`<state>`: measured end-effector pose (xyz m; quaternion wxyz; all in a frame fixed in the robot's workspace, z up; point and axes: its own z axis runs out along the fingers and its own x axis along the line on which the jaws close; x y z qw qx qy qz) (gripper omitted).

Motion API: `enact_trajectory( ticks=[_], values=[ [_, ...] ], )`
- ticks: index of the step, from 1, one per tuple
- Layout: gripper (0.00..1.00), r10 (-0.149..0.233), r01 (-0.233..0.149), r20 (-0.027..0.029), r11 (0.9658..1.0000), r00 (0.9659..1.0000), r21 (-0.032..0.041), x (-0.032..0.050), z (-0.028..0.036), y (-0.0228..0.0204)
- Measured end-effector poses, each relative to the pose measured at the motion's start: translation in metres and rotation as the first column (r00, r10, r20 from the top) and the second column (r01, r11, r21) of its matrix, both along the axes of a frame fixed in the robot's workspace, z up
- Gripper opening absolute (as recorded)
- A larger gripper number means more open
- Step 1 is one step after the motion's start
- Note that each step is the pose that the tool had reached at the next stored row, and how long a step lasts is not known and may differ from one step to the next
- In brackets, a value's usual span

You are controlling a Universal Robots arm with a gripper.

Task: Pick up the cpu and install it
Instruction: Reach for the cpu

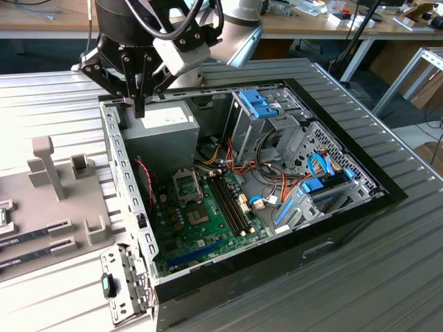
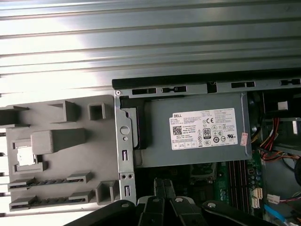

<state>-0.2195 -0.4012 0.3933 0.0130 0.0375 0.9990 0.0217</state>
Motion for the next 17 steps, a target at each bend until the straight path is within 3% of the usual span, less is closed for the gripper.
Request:
enact_trajectory(
  ticks=[17],
  values=[
    [0.11, 0.000, 0.000, 0.0000, 1.0000, 1.0000, 0.0000, -0.0098, 0.0000, 0.0000]
  ],
)
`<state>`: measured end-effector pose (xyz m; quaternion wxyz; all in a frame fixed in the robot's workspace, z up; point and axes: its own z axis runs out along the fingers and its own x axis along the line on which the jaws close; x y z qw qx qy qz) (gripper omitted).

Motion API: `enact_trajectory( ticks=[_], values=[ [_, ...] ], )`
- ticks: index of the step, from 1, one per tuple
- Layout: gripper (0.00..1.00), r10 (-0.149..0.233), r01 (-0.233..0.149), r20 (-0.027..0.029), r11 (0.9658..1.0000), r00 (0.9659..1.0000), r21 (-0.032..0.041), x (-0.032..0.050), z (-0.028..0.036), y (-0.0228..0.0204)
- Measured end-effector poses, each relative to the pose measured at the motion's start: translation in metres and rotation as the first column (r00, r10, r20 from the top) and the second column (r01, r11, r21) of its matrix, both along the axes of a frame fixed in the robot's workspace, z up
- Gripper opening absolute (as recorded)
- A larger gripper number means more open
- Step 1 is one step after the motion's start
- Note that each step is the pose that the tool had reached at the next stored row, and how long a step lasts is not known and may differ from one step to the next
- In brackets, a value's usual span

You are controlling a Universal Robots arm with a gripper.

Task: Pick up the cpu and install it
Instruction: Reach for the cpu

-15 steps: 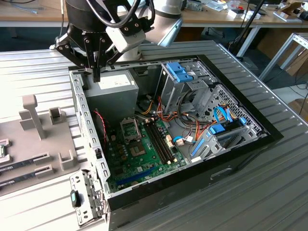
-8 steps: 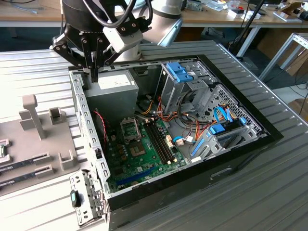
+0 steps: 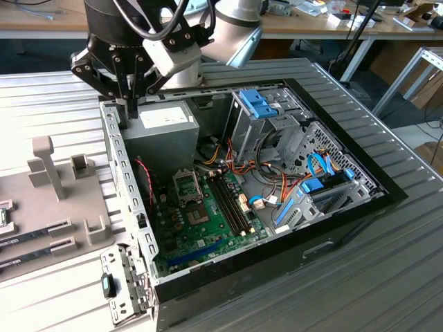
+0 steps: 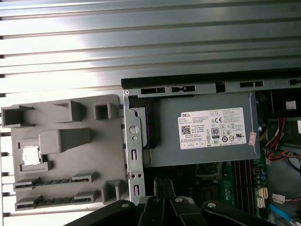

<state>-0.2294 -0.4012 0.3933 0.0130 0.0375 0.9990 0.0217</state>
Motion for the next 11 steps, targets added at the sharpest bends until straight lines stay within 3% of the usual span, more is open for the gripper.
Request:
enact_trajectory(
  ticks=[11],
  values=[
    [0.11, 0.000, 0.000, 0.0000, 1.0000, 1.0000, 0.0000, -0.0057, 0.0000, 0.0000]
  ],
)
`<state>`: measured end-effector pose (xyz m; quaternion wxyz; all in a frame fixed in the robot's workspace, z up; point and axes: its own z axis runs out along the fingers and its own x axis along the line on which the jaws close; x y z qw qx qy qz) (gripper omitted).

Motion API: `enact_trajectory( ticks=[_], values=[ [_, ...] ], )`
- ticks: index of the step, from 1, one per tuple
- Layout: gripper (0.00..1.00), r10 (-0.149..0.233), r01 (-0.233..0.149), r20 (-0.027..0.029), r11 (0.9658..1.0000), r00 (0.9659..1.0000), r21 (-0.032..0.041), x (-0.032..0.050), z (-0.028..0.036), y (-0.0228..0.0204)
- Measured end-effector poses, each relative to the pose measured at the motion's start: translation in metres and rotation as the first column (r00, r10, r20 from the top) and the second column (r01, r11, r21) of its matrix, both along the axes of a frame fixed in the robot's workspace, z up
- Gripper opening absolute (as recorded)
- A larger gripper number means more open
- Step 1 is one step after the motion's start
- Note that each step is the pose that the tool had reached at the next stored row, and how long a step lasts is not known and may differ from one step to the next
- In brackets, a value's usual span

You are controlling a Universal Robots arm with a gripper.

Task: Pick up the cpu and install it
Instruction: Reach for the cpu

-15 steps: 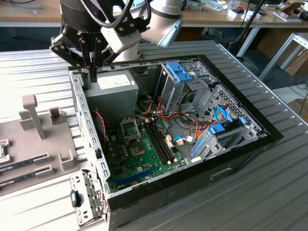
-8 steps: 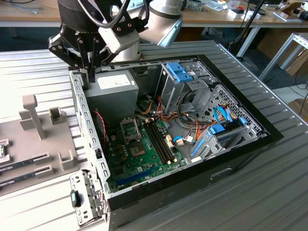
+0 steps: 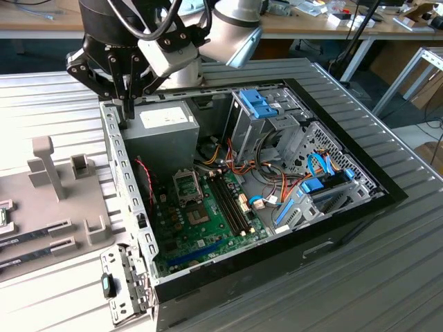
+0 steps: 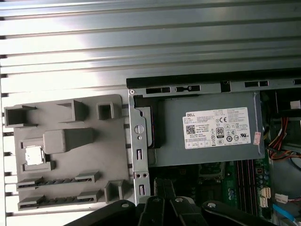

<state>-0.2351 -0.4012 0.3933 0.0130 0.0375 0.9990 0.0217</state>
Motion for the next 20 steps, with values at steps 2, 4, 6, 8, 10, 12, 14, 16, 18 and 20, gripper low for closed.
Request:
enact_trajectory(
  ticks=[2, 4, 6, 8, 10, 12, 14, 16, 18, 20],
  values=[
    [0.11, 0.000, 0.000, 0.0000, 1.0000, 1.0000, 0.0000, -0.0020, 0.0000, 0.0000],
    [0.11, 0.000, 0.000, 0.0000, 1.0000, 1.0000, 0.0000, -0.0041, 0.0000, 0.0000],
    [0.11, 0.000, 0.000, 0.0000, 1.0000, 1.0000, 0.0000, -0.0059, 0.0000, 0.0000],
    [0.11, 0.000, 0.000, 0.0000, 1.0000, 1.0000, 0.0000, -0.0068, 0.0000, 0.0000],
    [0.11, 0.000, 0.000, 0.0000, 1.0000, 1.0000, 0.0000, -0.0079, 0.0000, 0.0000],
    [0.11, 0.000, 0.000, 0.0000, 1.0000, 1.0000, 0.0000, -0.0089, 0.0000, 0.0000],
    [0.11, 0.000, 0.000, 0.0000, 1.0000, 1.0000, 0.0000, -0.0098, 0.0000, 0.0000],
    [0.11, 0.000, 0.000, -0.0001, 1.0000, 1.0000, -0.0001, -0.0101, 0.0000, 0.0000],
    [0.11, 0.000, 0.000, 0.0001, 1.0000, 1.0000, 0.0001, -0.0105, -0.0002, 0.0000],
    [0.11, 0.000, 0.000, 0.0000, 1.0000, 1.0000, 0.0000, -0.0115, -0.0002, 0.0000]
  ],
)
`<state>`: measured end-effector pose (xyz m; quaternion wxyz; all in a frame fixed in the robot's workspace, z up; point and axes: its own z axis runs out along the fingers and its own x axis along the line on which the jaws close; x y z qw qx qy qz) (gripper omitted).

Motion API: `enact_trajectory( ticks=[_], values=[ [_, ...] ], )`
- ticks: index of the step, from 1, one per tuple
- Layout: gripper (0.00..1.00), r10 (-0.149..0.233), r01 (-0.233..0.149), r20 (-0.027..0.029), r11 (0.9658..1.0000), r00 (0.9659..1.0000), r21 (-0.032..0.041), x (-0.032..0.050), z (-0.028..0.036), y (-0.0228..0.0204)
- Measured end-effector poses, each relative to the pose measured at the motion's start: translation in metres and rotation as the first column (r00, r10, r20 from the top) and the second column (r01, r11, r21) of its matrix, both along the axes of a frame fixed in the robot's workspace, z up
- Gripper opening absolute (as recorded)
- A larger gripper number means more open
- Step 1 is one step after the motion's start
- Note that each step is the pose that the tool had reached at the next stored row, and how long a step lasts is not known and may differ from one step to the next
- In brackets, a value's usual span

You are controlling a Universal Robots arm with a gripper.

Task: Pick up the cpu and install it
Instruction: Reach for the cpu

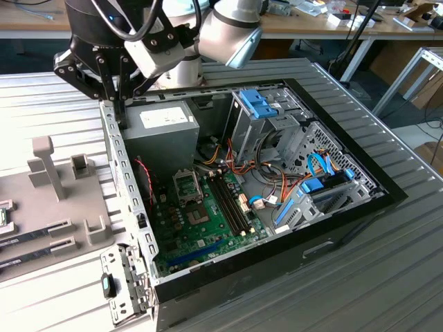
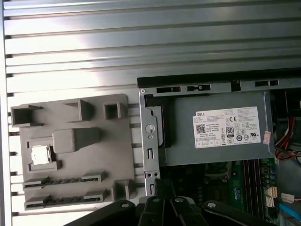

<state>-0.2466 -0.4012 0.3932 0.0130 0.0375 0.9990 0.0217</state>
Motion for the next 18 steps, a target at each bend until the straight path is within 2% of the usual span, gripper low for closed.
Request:
enact_trajectory(
  ticks=[18],
  values=[
    [0.11, 0.000, 0.000, 0.0000, 1.0000, 1.0000, 0.0000, -0.0029, 0.0000, 0.0000]
  ],
)
